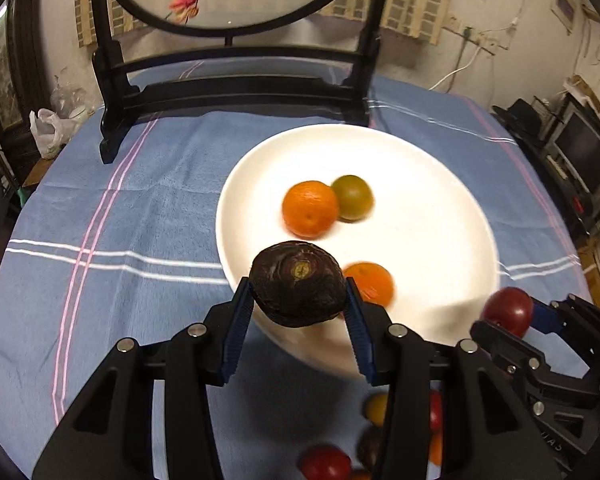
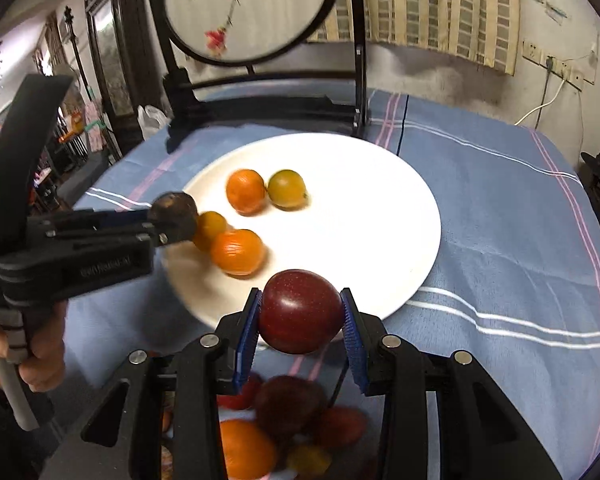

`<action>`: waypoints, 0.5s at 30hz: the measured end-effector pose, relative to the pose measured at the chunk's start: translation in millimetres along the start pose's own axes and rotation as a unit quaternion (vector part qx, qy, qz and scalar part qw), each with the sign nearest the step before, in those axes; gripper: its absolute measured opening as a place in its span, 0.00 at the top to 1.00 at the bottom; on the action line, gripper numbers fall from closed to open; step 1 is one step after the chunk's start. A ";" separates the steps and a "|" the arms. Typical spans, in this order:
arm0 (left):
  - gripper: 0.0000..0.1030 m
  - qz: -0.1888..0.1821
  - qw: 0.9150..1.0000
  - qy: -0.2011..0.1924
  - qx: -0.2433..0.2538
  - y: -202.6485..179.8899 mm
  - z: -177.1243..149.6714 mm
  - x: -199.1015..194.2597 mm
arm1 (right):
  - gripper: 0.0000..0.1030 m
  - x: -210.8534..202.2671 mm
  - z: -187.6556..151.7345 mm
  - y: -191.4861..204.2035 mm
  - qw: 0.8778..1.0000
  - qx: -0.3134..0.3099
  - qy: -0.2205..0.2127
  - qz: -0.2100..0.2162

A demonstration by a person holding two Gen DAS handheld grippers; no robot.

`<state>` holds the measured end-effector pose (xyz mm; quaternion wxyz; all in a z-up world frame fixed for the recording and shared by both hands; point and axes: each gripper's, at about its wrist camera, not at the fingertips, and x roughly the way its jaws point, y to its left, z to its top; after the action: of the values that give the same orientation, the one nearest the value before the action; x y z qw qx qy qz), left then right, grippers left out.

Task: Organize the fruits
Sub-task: 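Place the plum and mangosteen on the white plate, opening both tools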

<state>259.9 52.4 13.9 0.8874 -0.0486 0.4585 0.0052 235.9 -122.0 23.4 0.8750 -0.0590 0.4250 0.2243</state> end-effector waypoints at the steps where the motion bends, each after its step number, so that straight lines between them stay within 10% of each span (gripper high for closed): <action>1: 0.57 0.002 1.000 0.003 -0.003 1.3 2.6 5.3 | 0.62 5.3 0.6 -0.8 1.000 -0.001 0.004 -0.002; 15: 0.47 0.006 0.998 -0.034 -0.045 9.0 17.3 -4.4 | 0.45 7.1 -1.9 -17.0 0.999 0.035 -0.006 0.003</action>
<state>270.9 63.1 26.6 0.8993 -0.0853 0.4277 0.0328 245.9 -135.2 15.3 0.8783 -0.0259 0.4278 0.2120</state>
